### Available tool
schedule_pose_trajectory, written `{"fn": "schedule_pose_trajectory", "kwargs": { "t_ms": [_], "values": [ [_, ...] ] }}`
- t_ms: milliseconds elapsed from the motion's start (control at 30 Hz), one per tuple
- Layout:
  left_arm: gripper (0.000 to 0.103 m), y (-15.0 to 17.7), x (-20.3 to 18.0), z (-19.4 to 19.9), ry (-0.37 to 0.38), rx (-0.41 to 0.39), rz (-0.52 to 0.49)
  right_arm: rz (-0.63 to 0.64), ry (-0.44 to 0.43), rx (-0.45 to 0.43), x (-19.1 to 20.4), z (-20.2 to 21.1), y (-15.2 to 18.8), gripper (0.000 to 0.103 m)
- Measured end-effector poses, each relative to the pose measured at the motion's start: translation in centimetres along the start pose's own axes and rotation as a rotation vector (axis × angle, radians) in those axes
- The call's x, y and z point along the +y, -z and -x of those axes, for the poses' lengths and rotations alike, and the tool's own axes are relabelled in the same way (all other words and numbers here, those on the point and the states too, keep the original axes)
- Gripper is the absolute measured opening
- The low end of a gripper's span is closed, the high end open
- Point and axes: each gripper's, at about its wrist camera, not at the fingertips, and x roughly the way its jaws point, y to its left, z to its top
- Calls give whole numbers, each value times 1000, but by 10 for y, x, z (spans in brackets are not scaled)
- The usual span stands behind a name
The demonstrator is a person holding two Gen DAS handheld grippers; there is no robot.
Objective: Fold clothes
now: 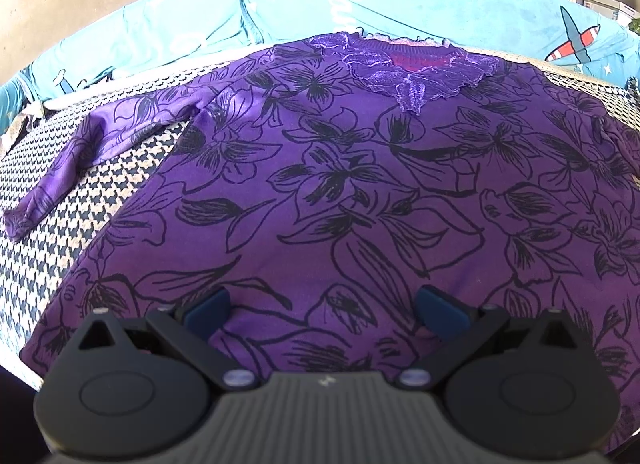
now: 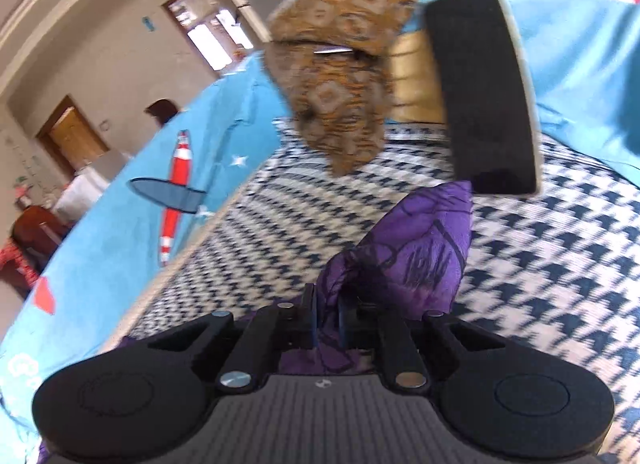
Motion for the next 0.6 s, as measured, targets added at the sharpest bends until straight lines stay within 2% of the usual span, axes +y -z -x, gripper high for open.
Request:
{"fn": "schedule_pose_trajectory", "kwargs": {
  "t_ms": [300, 433, 600],
  "values": [
    [103, -34, 7, -16, 81, 101, 41, 44, -268, 74, 83, -6, 15, 11],
    [103, -56, 9, -22, 94, 95, 21, 94, -383, 101, 130, -4, 32, 11],
    [103, -89, 23, -27, 61, 44, 16, 178, -528, 128, 189, 3, 57, 11]
  ]
}}
